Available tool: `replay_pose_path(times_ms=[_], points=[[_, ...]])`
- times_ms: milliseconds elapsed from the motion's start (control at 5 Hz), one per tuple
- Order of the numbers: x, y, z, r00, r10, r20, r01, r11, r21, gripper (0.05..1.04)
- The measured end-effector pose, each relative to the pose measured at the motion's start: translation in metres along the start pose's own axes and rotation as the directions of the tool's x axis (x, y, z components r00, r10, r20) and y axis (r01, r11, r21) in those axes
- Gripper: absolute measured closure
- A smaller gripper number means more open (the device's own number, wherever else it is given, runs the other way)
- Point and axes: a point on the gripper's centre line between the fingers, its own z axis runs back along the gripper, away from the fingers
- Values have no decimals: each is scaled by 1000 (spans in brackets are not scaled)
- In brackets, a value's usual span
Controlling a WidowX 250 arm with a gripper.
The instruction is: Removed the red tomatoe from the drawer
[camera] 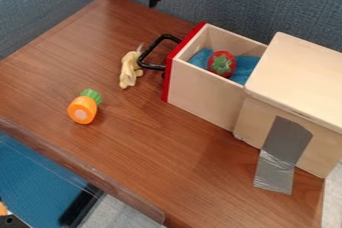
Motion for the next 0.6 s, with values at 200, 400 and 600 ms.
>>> replay_pose_path(times_ms=[200,400,600], points=[[-4,-5,-18,999,-9,-48,8,1000,-10,83],[2,-47,-5,994,-102,-26,101,993,-56,83],[8,-106,23,968,-247,33,249,965,-78,83]])
